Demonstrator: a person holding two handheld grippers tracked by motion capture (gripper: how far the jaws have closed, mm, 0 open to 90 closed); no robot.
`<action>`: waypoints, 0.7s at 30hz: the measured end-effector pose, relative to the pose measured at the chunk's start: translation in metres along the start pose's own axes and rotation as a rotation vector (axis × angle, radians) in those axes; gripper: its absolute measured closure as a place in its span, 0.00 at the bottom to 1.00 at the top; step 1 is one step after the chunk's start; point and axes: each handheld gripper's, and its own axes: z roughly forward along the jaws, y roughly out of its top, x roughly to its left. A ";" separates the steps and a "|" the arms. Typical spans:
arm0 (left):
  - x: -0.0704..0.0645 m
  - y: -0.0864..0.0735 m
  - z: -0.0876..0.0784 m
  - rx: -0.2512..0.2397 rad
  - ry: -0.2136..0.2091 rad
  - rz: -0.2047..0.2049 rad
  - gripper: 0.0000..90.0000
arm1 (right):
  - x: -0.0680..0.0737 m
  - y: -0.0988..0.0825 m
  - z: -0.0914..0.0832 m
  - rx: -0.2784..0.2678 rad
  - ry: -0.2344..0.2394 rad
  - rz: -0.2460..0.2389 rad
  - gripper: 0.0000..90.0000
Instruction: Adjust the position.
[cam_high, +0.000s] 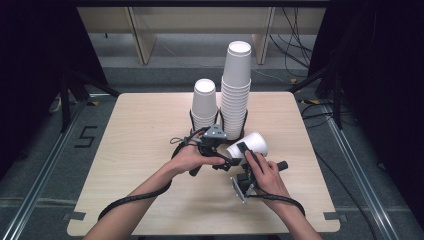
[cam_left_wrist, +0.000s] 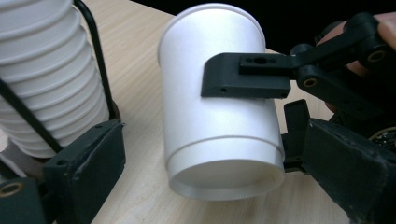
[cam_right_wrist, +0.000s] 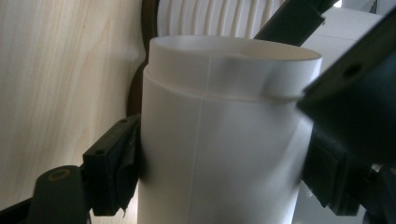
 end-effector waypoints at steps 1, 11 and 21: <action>0.000 0.000 0.002 0.004 -0.005 0.003 0.06 | 0.000 0.000 0.000 0.000 0.000 -0.004 0.24; -0.003 0.000 0.015 0.033 0.012 0.030 0.11 | -0.002 0.002 -0.003 0.015 0.005 -0.015 0.24; -0.003 -0.004 0.021 0.046 0.018 0.043 0.18 | -0.002 0.004 -0.002 -0.005 -0.010 -0.012 0.24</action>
